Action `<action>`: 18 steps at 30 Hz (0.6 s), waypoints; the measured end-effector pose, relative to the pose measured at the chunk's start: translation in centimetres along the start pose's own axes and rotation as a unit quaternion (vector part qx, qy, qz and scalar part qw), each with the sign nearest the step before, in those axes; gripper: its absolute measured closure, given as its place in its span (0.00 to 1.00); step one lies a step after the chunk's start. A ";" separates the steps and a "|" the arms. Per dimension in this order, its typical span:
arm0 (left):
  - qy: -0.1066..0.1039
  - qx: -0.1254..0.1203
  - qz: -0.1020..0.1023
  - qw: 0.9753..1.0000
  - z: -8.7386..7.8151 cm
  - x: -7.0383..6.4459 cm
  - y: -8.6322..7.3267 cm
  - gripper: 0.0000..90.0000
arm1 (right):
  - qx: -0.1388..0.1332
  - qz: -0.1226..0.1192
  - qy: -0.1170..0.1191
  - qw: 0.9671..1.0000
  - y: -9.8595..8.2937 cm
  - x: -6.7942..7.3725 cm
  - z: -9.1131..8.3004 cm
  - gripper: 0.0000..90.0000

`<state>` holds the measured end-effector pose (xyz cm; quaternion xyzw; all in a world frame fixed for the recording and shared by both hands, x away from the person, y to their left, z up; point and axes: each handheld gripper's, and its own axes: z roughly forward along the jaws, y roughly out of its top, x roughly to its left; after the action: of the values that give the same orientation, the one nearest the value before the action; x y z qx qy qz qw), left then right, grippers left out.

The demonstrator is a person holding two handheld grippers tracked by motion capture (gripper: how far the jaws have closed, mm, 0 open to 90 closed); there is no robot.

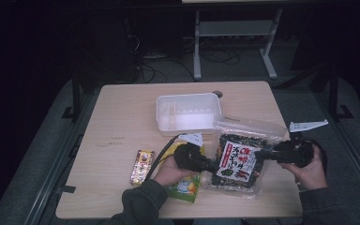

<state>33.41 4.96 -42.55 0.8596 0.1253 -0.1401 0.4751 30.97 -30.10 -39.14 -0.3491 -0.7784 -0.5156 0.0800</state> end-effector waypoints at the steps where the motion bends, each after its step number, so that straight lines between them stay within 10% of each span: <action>1: 0.005 0.002 -0.001 1.000 -0.1 0.1 -0.1 0.82 | 0.000 -0.002 0.009 1.000 0.1 0.3 0.0 0.71; 8: 0.022 -0.001 -0.003 1.000 -0.4 0.1 -0.3 0.73 | 0.012 -0.012 0.038 0.999 1.0 1.7 -0.4 0.83; 18: 0.059 -0.012 -0.007 0.998 -2.5 -0.5 -0.8 0.56 | -0.001 -0.027 0.015 1.000 2.1 3.4 -1.5 0.84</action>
<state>32.95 7.48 -41.71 0.8596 0.1613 -0.0907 0.4763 29.37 -29.37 -35.26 -0.3201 -0.7857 -0.5237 0.0769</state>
